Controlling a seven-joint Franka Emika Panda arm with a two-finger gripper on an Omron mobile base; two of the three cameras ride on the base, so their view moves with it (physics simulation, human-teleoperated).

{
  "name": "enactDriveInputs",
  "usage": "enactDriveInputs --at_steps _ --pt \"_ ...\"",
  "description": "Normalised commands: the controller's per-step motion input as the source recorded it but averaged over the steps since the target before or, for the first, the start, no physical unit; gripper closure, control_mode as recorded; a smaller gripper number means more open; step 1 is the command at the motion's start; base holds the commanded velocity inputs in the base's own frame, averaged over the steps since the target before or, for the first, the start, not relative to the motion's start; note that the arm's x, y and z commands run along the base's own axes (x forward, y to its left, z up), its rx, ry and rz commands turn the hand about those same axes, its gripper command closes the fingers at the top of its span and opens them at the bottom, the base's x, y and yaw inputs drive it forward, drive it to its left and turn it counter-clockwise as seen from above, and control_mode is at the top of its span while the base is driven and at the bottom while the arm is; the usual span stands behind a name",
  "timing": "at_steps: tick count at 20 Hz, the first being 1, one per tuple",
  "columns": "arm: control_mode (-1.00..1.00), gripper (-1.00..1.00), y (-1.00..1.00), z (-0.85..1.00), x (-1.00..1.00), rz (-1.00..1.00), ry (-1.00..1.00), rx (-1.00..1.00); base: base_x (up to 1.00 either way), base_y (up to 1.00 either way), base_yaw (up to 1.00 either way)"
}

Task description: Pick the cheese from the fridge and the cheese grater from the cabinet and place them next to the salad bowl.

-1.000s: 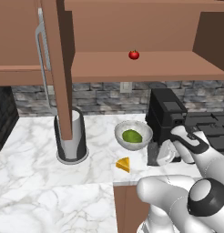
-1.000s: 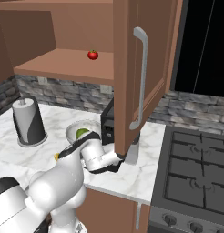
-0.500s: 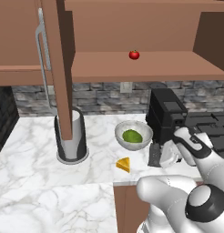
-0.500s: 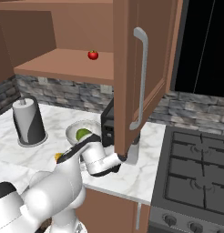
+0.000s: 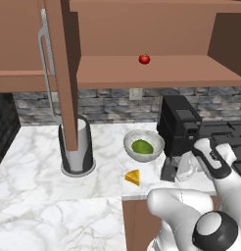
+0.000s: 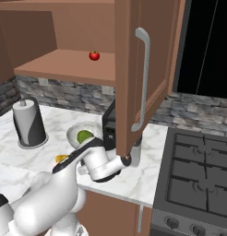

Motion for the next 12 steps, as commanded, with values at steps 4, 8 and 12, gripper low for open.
enactDriveInputs --at_steps 4,8,12 --pt "-1.00 -1.00 0.00 0.18 -0.32 -0.11 0.02 0.00 0.00 0.00 0.00" --pt "-1.00 -1.00 0.00 0.23 -0.29 -0.12 0.00 0.00 0.00 0.00 0.00" --pt "-1.00 -1.00 0.07 0.25 -0.38 -0.13 0.00 0.00 0.00 0.00 0.00"
